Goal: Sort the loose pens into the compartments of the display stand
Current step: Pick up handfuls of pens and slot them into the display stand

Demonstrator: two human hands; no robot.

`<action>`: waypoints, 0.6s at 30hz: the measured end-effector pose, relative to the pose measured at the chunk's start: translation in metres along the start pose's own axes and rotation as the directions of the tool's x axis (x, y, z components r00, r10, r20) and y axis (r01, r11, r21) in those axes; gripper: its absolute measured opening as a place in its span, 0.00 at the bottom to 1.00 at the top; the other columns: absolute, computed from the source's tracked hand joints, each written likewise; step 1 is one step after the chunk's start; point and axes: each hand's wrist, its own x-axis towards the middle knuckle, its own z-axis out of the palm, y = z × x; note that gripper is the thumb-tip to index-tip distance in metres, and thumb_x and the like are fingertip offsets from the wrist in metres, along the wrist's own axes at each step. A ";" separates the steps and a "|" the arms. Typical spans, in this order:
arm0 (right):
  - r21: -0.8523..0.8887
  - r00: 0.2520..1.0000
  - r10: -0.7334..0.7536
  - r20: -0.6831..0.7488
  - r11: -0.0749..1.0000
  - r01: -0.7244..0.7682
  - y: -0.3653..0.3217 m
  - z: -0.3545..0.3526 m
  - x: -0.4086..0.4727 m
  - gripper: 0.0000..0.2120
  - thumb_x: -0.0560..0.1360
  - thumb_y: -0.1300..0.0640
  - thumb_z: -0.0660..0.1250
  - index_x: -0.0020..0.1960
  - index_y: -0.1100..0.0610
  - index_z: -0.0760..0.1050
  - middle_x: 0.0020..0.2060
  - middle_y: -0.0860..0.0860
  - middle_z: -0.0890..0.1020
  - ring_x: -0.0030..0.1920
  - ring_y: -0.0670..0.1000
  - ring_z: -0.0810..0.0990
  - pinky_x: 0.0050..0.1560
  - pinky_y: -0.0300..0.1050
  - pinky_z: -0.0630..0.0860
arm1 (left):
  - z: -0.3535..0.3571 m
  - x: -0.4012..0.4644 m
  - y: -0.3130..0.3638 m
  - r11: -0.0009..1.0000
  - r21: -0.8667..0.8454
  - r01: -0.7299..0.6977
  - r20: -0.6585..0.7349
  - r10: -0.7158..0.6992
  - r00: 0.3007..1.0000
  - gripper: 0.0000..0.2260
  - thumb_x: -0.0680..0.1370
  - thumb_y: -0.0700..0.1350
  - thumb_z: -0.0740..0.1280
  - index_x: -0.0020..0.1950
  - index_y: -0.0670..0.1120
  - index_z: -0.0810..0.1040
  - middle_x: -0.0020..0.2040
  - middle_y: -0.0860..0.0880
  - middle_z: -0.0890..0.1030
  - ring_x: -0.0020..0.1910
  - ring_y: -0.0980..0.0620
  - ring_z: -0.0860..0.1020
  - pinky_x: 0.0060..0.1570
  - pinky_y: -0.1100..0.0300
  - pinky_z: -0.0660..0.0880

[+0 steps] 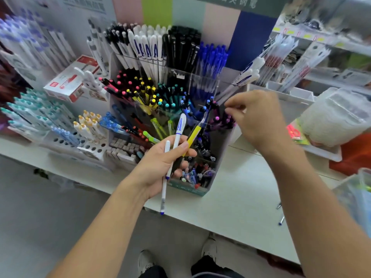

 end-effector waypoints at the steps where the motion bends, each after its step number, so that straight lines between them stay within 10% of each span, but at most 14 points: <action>1: -0.033 0.999 0.011 0.033 0.999 -0.009 0.002 0.007 0.001 0.05 0.75 0.61 0.72 0.50 0.57 0.87 0.42 0.54 0.86 0.45 0.55 0.81 0.50 0.48 0.77 | 0.001 -0.001 0.000 1.000 0.006 -0.002 -0.004 0.002 1.000 0.06 0.81 0.44 0.66 0.57 0.47 0.76 0.41 0.48 0.83 0.31 0.54 0.75 0.26 0.65 0.70; 6: 0.205 0.993 0.112 0.031 0.972 -0.116 -0.024 0.011 -0.019 0.09 0.79 0.49 0.69 0.50 0.53 0.85 0.38 0.47 0.83 0.38 0.46 0.77 0.40 0.40 0.71 | -0.004 -0.003 -0.001 0.997 0.036 -0.064 0.044 0.062 0.997 0.08 0.78 0.45 0.68 0.56 0.48 0.77 0.40 0.46 0.82 0.31 0.52 0.77 0.27 0.64 0.72; 10: 0.652 0.938 0.221 0.268 0.674 -0.346 -0.044 0.027 -0.041 0.04 0.79 0.59 0.71 0.46 0.58 0.83 0.28 0.51 0.80 0.27 0.47 0.75 0.29 0.38 0.73 | -0.014 -0.012 0.001 0.995 0.073 -0.070 0.055 0.066 0.996 0.08 0.79 0.46 0.67 0.56 0.46 0.79 0.43 0.43 0.84 0.35 0.50 0.82 0.30 0.63 0.77; 13: 0.776 0.923 0.383 0.024 0.575 -0.259 -0.040 0.025 -0.038 0.03 0.79 0.62 0.70 0.49 0.59 0.83 0.33 0.53 0.83 0.33 0.51 0.81 0.36 0.40 0.79 | -0.035 -0.017 -0.004 0.991 0.111 -0.077 -0.156 0.094 0.983 0.10 0.84 0.47 0.61 0.58 0.46 0.80 0.43 0.43 0.85 0.33 0.52 0.81 0.29 0.64 0.76; 18: 0.624 0.900 0.205 -0.384 0.776 0.089 -0.075 0.027 -0.003 0.05 0.78 0.60 0.71 0.52 0.60 0.83 0.40 0.53 0.85 0.37 0.49 0.85 0.40 0.43 0.82 | -0.066 -0.019 -0.001 0.997 -0.021 -0.078 -0.205 0.072 0.976 0.14 0.85 0.51 0.58 0.58 0.46 0.80 0.30 0.52 0.64 0.22 0.58 0.59 0.20 0.67 0.55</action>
